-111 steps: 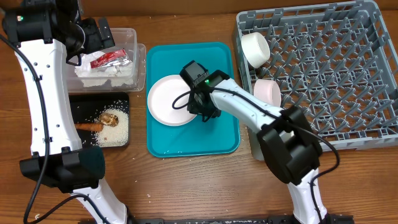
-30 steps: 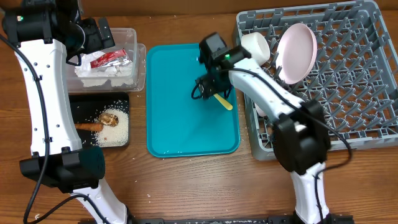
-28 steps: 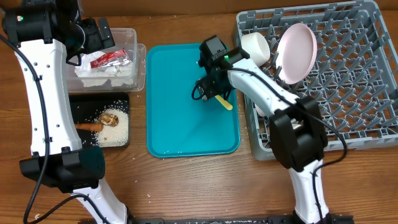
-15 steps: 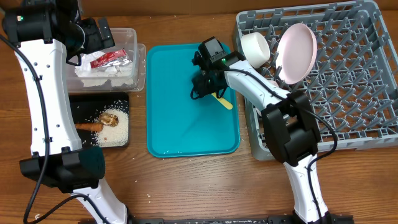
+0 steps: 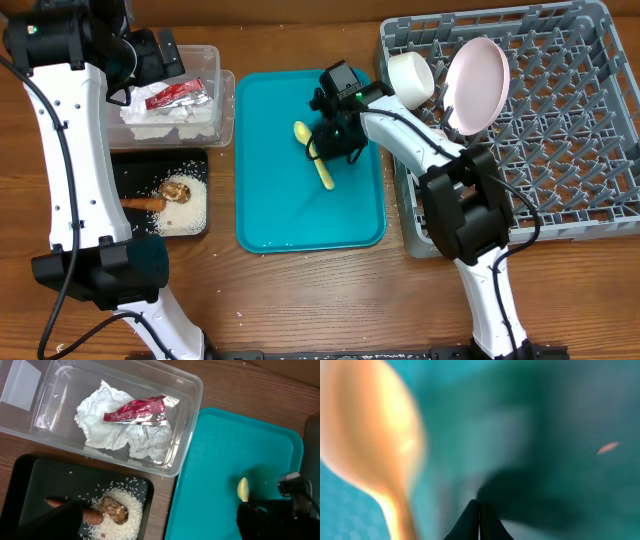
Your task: Sort waste into correct bins and load items into the dishwasher
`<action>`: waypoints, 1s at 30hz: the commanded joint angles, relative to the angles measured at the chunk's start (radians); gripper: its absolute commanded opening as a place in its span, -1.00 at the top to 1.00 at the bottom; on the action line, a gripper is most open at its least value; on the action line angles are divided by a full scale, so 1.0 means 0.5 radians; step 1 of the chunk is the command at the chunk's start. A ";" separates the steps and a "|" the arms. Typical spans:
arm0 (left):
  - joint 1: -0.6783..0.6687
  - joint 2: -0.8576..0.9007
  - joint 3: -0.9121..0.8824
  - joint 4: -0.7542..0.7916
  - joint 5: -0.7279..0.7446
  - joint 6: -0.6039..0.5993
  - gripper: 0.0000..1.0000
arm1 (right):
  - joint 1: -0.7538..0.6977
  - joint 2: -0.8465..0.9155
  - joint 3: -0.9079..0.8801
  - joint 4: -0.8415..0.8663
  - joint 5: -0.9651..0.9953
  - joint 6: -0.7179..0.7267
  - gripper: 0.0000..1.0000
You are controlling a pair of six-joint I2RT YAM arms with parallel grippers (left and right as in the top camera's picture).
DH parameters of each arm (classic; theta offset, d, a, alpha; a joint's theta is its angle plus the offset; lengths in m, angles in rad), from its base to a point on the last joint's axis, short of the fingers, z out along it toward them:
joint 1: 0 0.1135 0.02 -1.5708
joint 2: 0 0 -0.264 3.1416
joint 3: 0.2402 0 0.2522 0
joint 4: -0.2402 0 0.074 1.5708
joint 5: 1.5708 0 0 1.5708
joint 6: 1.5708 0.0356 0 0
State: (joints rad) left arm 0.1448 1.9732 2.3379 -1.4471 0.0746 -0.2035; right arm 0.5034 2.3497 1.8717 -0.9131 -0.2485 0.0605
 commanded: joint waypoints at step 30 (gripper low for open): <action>0.011 0.003 -0.003 0.002 -0.007 -0.005 -1.00 | 0.442 0.265 0.444 -0.008 0.474 -0.386 -0.74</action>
State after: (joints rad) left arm 0.1448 1.9732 2.3379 -1.4471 0.0746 -0.2035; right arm 0.7403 2.4332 2.0758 -0.9203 -0.0631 -0.0830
